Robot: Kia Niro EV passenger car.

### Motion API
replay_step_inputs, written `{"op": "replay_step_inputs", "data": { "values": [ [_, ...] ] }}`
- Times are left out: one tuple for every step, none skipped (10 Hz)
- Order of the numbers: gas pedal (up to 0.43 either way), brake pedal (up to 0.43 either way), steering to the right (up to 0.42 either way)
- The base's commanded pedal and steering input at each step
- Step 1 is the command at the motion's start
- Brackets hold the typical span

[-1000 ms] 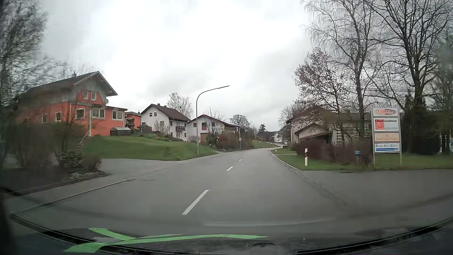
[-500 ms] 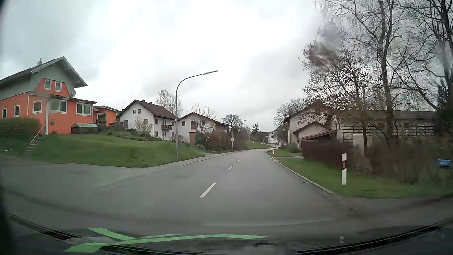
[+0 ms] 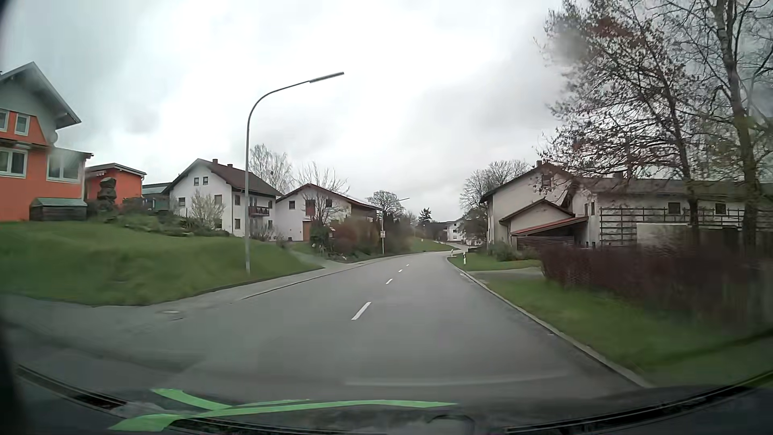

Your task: Follow the waypoints while adhering to traffic rules and regulations

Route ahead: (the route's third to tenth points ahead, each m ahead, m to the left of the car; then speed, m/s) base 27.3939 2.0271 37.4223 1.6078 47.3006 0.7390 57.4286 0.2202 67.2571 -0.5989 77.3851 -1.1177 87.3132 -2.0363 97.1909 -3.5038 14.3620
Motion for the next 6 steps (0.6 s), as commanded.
{"op": "replay_step_inputs", "data": {
  "values": [
    [0.087, 0.0, 0.0],
    [0.098, 0.0, 0.0],
    [0.098, 0.0, 0.0],
    [0.098, 0.0, 0.001],
    [0.098, 0.0, 0.001],
    [0.087, 0.0, 0.001]
  ]
}}
